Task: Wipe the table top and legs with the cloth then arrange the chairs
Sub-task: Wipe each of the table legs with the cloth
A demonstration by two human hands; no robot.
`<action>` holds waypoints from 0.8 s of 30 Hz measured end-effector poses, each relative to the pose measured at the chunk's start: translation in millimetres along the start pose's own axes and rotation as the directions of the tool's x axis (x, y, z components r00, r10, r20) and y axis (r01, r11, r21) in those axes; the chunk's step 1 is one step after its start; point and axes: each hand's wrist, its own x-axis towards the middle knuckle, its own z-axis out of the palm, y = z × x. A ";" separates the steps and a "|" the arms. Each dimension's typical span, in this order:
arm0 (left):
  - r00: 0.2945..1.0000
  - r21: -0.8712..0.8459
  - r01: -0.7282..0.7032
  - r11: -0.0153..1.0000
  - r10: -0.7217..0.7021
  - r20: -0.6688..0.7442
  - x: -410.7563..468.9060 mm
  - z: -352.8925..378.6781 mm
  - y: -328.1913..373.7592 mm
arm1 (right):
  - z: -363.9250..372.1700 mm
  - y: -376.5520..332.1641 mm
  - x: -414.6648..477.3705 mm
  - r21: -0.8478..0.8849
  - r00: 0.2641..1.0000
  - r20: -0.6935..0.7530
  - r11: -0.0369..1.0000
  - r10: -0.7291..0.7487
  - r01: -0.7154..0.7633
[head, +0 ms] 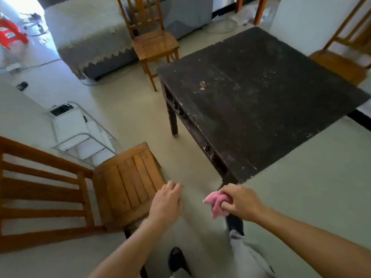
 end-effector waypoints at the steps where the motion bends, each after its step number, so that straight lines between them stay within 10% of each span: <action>1: 0.999 -0.004 -0.040 0.999 0.040 0.028 -1.4 8.3 -1.6 | 12.7 1.5 -11.0 0.008 0.999 -0.013 0.999 0.051 -0.050; 16: 0.947 0.043 -0.317 0.948 0.313 0.074 67.6 180.7 32.9 | 141.5 146.3 -50.2 0.370 0.745 -0.184 0.747 0.641 -0.552; 24: 0.899 0.073 -0.354 0.932 0.361 -0.247 158.7 287.4 31.8 | 219.3 215.7 61.1 0.742 0.596 -0.457 0.653 0.660 -0.155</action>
